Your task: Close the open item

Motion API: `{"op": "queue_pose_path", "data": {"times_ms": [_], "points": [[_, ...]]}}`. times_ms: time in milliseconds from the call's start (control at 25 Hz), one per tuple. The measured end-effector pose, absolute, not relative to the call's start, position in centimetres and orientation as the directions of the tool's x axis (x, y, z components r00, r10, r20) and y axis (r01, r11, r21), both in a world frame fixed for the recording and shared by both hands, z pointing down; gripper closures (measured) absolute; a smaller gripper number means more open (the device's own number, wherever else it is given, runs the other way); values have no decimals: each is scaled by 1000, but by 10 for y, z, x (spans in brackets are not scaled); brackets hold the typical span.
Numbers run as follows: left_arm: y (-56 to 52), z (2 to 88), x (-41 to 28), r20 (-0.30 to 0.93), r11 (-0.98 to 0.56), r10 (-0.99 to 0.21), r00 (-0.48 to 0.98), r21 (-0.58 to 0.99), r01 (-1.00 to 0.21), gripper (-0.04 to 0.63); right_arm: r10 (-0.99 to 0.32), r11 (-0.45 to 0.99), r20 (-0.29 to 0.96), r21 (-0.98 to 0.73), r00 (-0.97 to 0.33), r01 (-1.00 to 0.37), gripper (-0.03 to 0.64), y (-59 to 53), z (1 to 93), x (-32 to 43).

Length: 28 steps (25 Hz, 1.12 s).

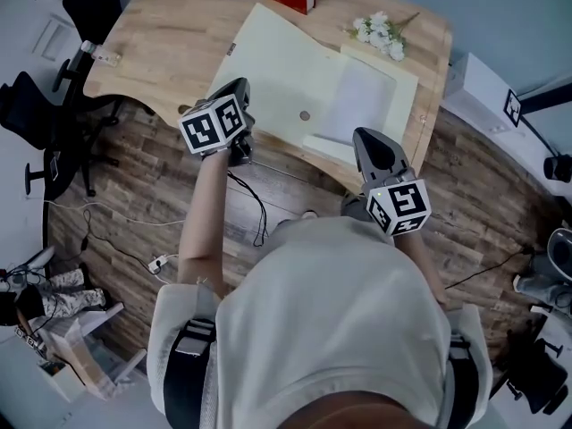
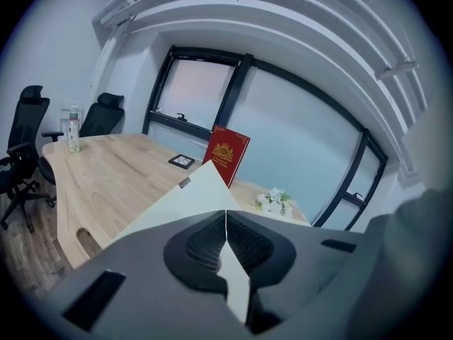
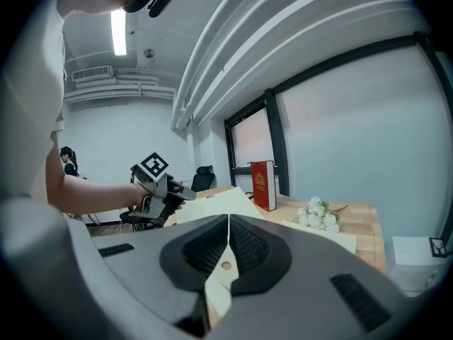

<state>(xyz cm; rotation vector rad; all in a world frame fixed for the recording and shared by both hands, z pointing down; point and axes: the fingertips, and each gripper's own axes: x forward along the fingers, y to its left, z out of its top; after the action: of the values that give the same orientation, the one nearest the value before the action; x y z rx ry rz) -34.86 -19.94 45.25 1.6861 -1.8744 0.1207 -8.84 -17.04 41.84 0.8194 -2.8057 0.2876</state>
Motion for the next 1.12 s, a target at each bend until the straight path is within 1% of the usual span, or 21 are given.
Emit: {"op": "queue_pose_path", "data": {"times_ms": [120,280,440,600,640,720,760,960,1120], "points": [[-211,450,-358,501,188,-865,3,329,-925,574,-510,822,252,-139,-823,-552,597,-180,420,-84],[-224,449,-373,528,195,-849,-9,298,-934,574,-502,821,259,-156,-825,-549,597,-190,422,-81],[-239,451,-388,572,185,-820,-1,263,-947,572,-488,827,269,-162,-830,-539,597,-200,423,-80],[-250,458,-410,620,206,-784,-13,240,-949,571,-473,833,277,-170,-836,-527,597,-209,424,-81],[-253,460,-414,632,204,-775,-2,247,-947,555,-469,834,279,-171,-838,-524,597,-211,424,-82],[-258,465,-418,651,188,-758,38,273,-943,464,-462,838,282,-172,-841,-518,597,-215,424,-83],[-262,467,-420,658,180,-751,58,287,-941,438,-458,840,284,-173,-842,-515,597,-216,425,-84],[-278,474,-428,687,141,-715,127,320,-937,365,-452,842,291,-174,-843,-512,597,-224,424,-86],[-286,479,-438,726,140,-675,131,300,-943,365,-461,833,299,-180,-836,-524,597,-228,427,-82]]}}
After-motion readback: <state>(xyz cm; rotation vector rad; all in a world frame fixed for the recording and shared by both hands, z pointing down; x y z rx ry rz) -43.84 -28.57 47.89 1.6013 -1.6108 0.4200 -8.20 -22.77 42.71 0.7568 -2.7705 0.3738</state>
